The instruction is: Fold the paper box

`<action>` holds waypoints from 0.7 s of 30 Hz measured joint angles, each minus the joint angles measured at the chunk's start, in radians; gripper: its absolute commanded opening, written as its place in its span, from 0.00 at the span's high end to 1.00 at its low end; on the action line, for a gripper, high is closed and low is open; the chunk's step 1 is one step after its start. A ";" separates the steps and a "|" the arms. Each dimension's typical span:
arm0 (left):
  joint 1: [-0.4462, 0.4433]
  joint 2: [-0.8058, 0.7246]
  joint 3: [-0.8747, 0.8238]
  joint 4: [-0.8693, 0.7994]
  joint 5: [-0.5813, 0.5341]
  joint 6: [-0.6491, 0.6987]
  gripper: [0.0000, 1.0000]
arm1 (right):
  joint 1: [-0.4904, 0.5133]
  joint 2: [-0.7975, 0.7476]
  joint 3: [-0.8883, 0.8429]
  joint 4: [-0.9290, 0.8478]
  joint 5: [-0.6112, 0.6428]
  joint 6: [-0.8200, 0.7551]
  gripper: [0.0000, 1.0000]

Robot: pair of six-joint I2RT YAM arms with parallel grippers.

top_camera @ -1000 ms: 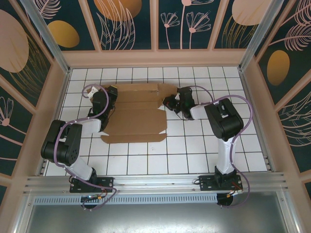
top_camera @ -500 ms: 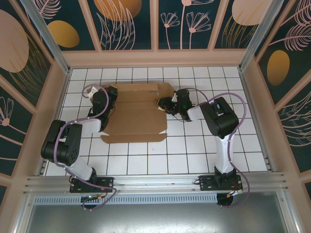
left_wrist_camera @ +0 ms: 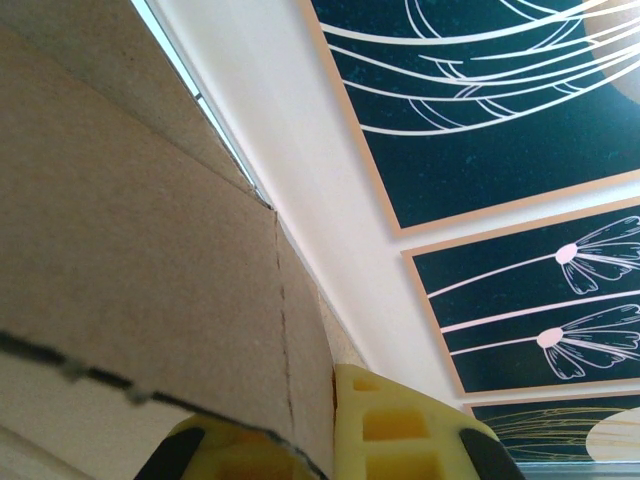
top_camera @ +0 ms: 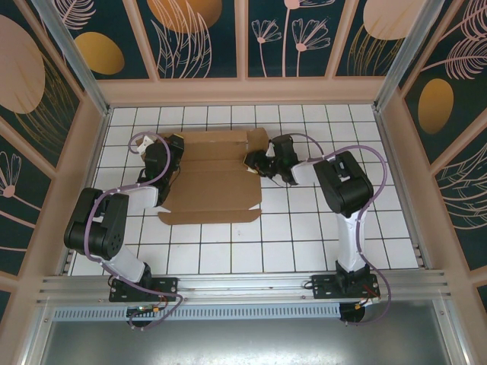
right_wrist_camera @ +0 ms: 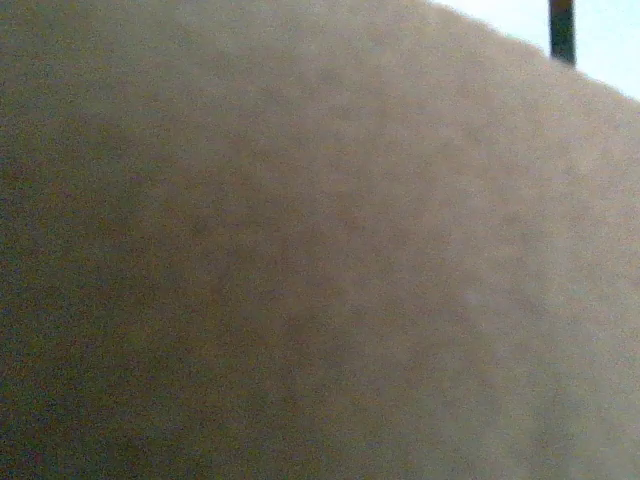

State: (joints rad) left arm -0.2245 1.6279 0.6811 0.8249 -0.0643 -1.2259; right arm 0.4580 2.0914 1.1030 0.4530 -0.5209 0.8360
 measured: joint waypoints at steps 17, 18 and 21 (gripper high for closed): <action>0.000 -0.003 0.007 -0.021 -0.005 -0.005 1.00 | -0.103 -0.380 -0.109 -0.304 0.272 -0.433 0.34; 0.000 -0.003 0.008 -0.022 -0.005 -0.005 1.00 | -0.098 -0.388 -0.101 -0.312 0.305 -0.489 0.31; 0.000 -0.003 0.010 -0.025 -0.004 -0.006 1.00 | -0.062 -0.400 -0.095 -0.326 0.386 -0.676 0.28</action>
State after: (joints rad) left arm -0.2245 1.6249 0.6914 0.7998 -0.0685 -1.2316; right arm 0.3962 1.6913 1.0080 0.1268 -0.1352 0.1600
